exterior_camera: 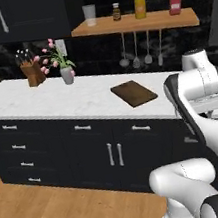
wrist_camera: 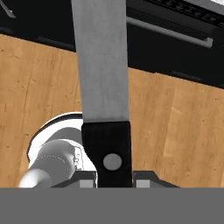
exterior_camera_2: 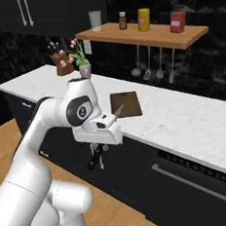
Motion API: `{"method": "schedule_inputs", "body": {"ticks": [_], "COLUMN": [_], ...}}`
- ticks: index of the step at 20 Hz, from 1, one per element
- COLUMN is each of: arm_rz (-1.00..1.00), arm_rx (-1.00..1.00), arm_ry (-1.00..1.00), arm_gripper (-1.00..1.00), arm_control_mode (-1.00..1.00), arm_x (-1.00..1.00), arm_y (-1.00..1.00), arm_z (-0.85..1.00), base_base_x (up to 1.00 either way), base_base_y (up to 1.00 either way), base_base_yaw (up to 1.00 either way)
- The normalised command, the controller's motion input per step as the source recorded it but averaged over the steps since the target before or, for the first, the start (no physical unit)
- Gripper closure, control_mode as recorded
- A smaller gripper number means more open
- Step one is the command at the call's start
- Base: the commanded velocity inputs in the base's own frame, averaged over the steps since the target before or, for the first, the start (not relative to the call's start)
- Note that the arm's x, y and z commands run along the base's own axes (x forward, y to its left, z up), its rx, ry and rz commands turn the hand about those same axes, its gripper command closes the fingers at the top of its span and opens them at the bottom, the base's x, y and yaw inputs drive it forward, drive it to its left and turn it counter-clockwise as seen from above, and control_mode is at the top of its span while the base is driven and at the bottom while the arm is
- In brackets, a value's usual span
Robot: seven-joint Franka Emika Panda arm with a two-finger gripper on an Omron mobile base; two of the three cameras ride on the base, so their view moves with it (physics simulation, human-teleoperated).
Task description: Pick up the knife from the drawer and place it on the cutting board. Then place the meat from the plate to the cutting board.
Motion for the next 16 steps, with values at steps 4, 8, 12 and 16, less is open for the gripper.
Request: {"method": "schedule_inputs", "body": {"ticks": [4, 8, 12, 16], "arm_rz": [0.0, 0.0, 0.0, 0.0], "arm_rx": [0.0, 0.0, 0.0, 0.0], "arm_ry": [0.0, 0.0, 0.0, 0.0], "arm_gripper": [1.0, 1.0, 1.0, 1.0], "arm_control_mode": [1.0, 1.0, 1.0, 1.0], "arm_x": [0.0, 0.0, 0.0, 0.0], "arm_y": [0.0, 0.0, 0.0, 0.0], "arm_z": [0.0, 0.0, 0.0, 0.0], "base_base_x": [0.77, 0.91, 0.79, 0.6], "base_base_y": [0.99, 0.77, 0.57, 0.29], "base_base_yaw": [-0.26, -0.35, -0.39, -0.35]}}
